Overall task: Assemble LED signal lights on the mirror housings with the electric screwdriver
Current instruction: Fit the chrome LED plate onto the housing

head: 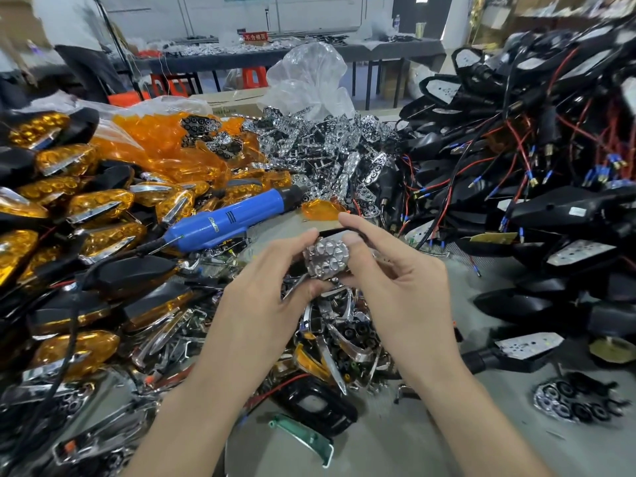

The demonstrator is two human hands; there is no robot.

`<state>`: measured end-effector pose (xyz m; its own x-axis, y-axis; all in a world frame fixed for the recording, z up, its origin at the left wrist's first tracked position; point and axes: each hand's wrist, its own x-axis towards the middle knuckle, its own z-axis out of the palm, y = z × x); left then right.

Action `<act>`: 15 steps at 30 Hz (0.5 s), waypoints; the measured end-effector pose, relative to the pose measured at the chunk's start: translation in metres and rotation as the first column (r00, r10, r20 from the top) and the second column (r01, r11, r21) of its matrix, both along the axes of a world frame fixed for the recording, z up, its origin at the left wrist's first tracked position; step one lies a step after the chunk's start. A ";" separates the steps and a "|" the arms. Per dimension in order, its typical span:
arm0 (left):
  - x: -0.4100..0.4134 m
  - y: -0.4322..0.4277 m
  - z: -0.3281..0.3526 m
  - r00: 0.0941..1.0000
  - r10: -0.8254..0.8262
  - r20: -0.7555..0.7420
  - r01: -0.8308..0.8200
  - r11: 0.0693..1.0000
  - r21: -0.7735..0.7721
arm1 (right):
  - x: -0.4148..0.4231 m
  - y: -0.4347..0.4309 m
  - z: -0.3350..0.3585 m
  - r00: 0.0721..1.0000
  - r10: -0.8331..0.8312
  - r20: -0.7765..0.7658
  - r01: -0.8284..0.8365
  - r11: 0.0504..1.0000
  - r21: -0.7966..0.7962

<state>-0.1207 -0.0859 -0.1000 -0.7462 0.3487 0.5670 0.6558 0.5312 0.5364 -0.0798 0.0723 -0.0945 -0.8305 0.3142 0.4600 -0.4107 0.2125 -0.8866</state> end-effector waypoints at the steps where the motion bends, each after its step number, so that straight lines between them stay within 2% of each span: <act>1: -0.001 0.000 -0.001 1.000 -0.005 0.002 0.005 1.000 -0.005 | 0.000 0.001 0.000 1.000 0.020 0.009 -0.019 0.999 -0.029; 4: -0.005 0.001 -0.003 0.999 -0.005 0.040 0.005 1.000 0.007 | -0.001 0.004 0.001 0.996 0.092 0.011 -0.090 0.988 -0.126; 9: -0.008 -0.002 -0.005 0.997 -0.043 0.063 0.041 0.999 0.032 | -0.004 0.004 0.000 0.988 0.147 0.043 -0.137 0.976 -0.171; 15: -0.010 -0.001 -0.006 0.996 -0.012 0.086 0.010 1.000 0.023 | -0.008 0.006 -0.003 0.978 0.184 0.102 -0.154 0.956 -0.249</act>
